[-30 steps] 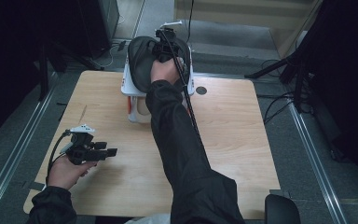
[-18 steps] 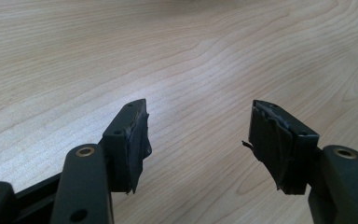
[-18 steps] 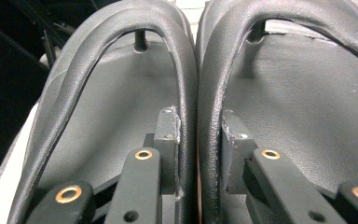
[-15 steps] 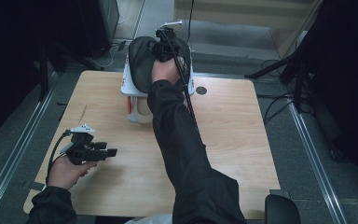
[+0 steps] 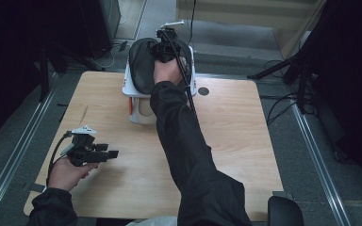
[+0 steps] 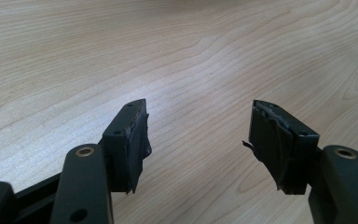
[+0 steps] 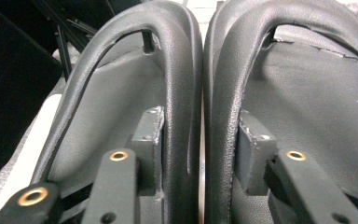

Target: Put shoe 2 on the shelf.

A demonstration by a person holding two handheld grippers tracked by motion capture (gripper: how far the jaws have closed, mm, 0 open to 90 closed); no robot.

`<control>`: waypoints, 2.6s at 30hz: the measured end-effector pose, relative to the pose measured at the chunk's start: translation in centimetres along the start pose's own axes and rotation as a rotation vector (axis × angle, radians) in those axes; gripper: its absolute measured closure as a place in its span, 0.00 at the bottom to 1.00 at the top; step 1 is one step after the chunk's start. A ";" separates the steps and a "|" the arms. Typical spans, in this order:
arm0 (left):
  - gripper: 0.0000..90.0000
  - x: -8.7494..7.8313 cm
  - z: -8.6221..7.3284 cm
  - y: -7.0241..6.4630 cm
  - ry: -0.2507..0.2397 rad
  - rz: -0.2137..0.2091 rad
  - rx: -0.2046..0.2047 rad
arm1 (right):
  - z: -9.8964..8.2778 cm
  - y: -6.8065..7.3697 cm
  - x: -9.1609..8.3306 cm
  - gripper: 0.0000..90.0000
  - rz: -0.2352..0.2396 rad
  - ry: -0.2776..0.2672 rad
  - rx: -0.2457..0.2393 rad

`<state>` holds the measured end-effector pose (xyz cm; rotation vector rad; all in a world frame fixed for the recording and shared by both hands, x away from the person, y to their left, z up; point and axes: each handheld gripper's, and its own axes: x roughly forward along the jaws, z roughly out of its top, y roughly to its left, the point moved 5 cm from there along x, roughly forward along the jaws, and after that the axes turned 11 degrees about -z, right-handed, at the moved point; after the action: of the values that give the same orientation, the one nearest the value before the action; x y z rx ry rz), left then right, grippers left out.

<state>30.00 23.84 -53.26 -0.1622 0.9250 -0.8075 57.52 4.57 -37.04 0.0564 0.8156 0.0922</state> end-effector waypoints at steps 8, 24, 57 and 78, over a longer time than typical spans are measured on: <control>0.42 0.1 0.0 -0.1 0.003 0.002 0.003 | 0.0 -0.8 -0.8 0.56 0.023 -0.010 -0.019; 0.42 0.1 0.0 0.2 0.004 0.010 -0.005 | -1.5 -1.8 -1.7 0.56 0.137 0.025 -0.095; 0.42 0.5 0.4 0.4 0.012 0.017 -0.003 | -6.0 -4.4 -8.2 0.61 0.395 -0.007 -0.375; 0.42 1.3 1.1 0.2 0.020 0.009 0.018 | -11.9 -7.3 -10.7 0.56 0.519 -0.088 -0.527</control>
<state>31.41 22.89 -53.50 -0.1346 0.9368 -0.8105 42.00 -3.63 -38.03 -0.2258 0.6524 0.7850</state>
